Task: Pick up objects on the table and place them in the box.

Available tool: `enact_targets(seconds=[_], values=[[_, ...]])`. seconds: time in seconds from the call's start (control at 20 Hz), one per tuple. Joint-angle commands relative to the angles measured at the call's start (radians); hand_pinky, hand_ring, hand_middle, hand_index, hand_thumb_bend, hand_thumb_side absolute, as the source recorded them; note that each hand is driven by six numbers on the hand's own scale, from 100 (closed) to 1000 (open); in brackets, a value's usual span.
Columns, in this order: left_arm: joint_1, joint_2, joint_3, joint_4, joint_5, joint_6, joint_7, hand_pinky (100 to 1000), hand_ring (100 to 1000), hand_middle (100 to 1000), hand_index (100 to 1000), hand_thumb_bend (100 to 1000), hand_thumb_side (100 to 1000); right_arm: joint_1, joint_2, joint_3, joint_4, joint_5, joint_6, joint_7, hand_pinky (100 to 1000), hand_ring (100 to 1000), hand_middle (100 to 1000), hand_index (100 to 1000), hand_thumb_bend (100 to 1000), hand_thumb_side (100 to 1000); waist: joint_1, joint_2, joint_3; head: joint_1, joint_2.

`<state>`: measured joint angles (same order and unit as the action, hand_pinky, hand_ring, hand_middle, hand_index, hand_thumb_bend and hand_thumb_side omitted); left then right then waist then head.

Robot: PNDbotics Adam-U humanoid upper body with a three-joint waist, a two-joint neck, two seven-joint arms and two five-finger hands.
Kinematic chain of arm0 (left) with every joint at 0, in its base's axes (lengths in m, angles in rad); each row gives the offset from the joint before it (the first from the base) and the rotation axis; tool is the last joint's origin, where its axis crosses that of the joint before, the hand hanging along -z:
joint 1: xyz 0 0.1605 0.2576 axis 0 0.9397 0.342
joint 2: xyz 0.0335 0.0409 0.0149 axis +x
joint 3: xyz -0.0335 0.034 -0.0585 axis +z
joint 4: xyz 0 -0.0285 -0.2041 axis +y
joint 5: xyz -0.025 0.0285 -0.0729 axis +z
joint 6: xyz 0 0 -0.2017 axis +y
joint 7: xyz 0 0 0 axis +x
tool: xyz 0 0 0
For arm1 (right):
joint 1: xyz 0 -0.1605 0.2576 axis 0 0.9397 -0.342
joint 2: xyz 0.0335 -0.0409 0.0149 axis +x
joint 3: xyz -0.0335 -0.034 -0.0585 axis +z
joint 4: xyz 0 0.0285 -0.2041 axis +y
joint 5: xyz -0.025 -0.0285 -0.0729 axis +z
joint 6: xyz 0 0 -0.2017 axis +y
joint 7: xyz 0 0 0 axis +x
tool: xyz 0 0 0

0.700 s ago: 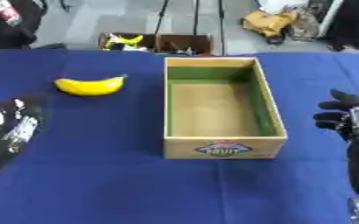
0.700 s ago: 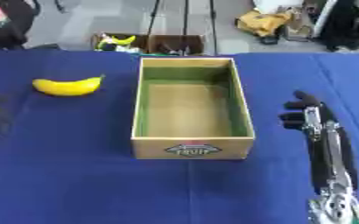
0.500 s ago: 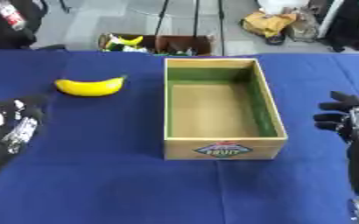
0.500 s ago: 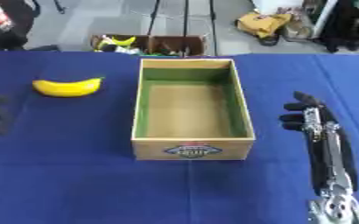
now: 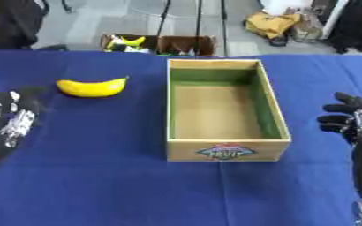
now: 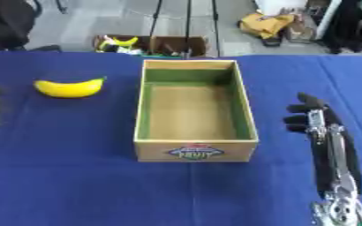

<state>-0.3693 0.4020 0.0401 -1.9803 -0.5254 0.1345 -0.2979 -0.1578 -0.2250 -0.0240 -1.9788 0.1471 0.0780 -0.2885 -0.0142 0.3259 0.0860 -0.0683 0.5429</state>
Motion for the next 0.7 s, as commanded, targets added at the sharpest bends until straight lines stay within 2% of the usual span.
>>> enact_targets(seconds=[0.05, 0.55, 0.7], values=[[-0.03, 0.072, -0.001, -0.02, -0.013, 0.007, 0.014, 282, 528, 670, 877, 100, 1000, -0.003, -0.016, -0.002, -0.021, -0.002, -0.001, 0.004, 645, 642, 655, 853, 100, 1000, 0.004, -0.015, -0.003, 0.006, -0.011], [-0.145, 0.22, -0.046, 0.062, 0.018, -0.009, 0.01, 270, 509, 722, 884, 100, 999, 0.001, -0.023, 0.001, -0.02, -0.001, 0.0, 0.01, 646, 642, 655, 849, 100, 1000, 0.006, -0.008, -0.013, 0.019, -0.013], [-0.187, 0.259, -0.057, 0.116, 0.026, -0.025, 0.002, 264, 489, 697, 883, 100, 958, 0.003, -0.026, 0.002, -0.019, 0.0, 0.0, 0.012, 646, 642, 655, 850, 100, 1000, 0.007, -0.005, -0.014, 0.022, -0.013]])
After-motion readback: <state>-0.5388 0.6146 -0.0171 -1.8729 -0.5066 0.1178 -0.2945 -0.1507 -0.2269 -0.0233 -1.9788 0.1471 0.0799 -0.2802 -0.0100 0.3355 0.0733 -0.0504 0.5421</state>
